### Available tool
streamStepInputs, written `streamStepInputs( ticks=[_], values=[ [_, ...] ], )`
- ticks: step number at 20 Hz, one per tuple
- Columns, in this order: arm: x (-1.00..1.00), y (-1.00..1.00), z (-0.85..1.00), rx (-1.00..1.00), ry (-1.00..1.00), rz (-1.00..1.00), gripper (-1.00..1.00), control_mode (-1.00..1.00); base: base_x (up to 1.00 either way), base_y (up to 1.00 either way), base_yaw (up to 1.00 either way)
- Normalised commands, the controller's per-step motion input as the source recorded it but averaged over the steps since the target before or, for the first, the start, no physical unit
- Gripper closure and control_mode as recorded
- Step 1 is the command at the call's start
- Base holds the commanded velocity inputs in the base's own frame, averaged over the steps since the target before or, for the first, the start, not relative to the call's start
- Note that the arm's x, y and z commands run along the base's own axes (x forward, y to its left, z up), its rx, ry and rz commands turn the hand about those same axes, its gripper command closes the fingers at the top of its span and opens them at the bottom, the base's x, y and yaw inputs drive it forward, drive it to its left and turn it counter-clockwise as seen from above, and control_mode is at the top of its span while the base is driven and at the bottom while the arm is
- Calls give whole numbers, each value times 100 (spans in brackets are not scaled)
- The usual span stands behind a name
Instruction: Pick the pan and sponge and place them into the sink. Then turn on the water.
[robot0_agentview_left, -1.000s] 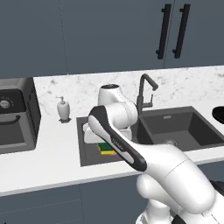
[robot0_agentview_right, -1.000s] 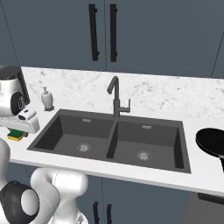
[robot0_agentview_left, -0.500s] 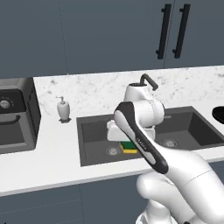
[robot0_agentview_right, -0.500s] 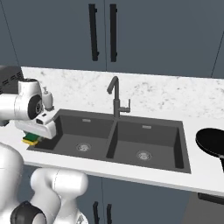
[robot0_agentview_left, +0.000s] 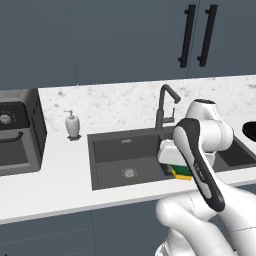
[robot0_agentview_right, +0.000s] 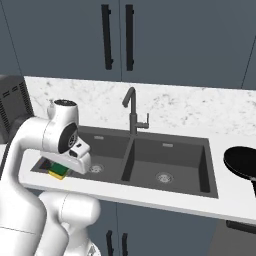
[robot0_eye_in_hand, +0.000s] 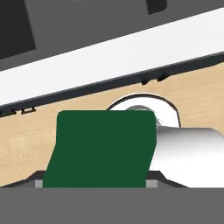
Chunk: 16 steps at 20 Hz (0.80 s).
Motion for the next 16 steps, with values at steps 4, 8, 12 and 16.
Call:
streamStepInputs(
  ticks=[4,8,12,16],
  values=[
    [0,-37,0,0,0,0,100,-100,0,0,0],
    [0,-36,0,0,0,0,100,-100,0,0,0],
    [8,-34,0,0,6,0,100,-100,0,0,0],
    [0,-5,0,0,0,-1,100,-100,0,0,0]
  ],
)
